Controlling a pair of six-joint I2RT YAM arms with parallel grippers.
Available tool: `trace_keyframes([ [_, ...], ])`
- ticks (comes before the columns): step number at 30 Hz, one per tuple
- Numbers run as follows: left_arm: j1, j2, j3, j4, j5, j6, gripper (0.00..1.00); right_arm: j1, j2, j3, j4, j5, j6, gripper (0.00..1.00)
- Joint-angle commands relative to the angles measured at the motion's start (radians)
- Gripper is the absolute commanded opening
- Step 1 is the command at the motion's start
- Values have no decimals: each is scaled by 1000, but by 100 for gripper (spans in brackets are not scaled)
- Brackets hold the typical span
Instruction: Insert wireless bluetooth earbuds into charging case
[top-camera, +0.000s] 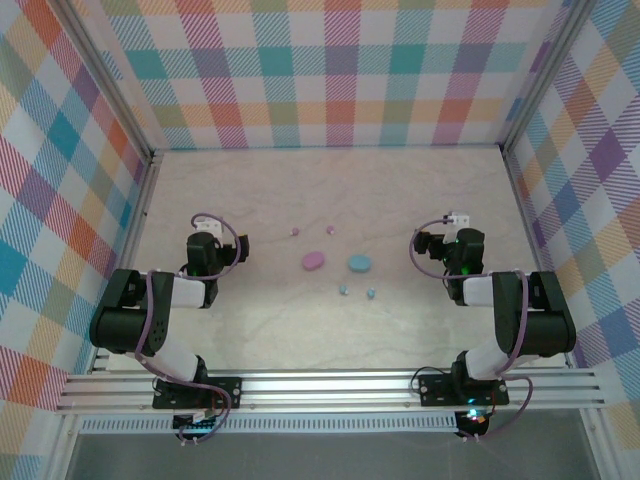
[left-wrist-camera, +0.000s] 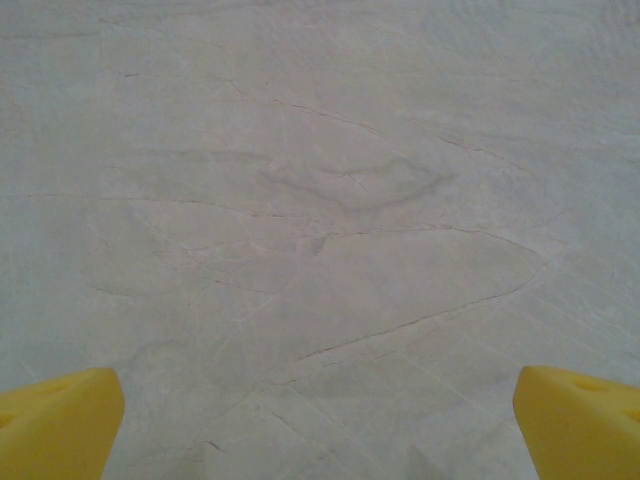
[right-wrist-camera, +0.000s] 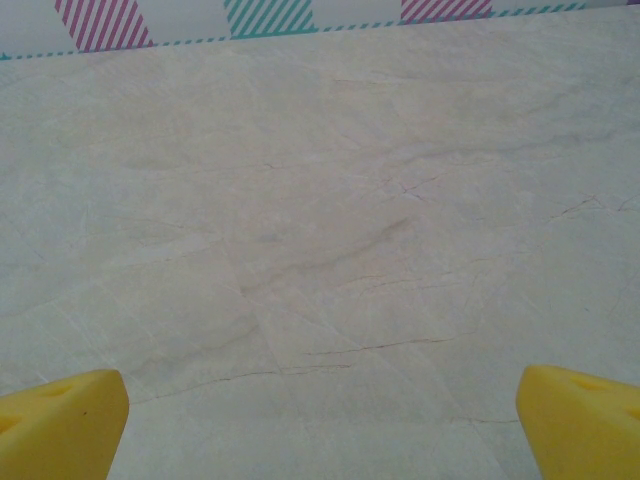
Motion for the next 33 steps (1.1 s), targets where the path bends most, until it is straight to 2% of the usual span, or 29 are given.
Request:
trace_keyframes([
  [1, 9, -10, 11, 11, 10, -9, 100, 0, 2, 18, 11, -21, -15, 100],
  [9, 8, -10, 11, 9, 10, -9, 100, 0, 1, 16, 14, -21, -15, 100],
  [13, 9, -41, 38, -60, 63, 11, 100, 0, 1, 15, 15, -21, -15, 100],
  [14, 9, -64, 56, -113, 75, 16, 100, -1, -3, 20, 6, -21, -16, 100],
  [17, 5, -139, 153, -346, 98, 11, 100, -1, -69, 87, -171, -55, -29, 100],
  [20, -22, -193, 219, -477, 107, -2, 100, 0, -138, 162, -359, -55, -28, 100],
  [24, -65, -258, 359, -732, 208, 22, 99, -1, -198, 266, -563, -54, 109, 100],
  [26, -96, -270, 431, -855, 279, 50, 92, 0, -201, 333, -674, -100, 183, 100],
  [29, -173, -268, 506, -994, 355, 90, 85, 1, -176, 441, -845, -186, 274, 98],
  [33, -366, -192, 602, -1202, 314, 216, 88, 67, -156, 485, -919, -258, 348, 93],
])
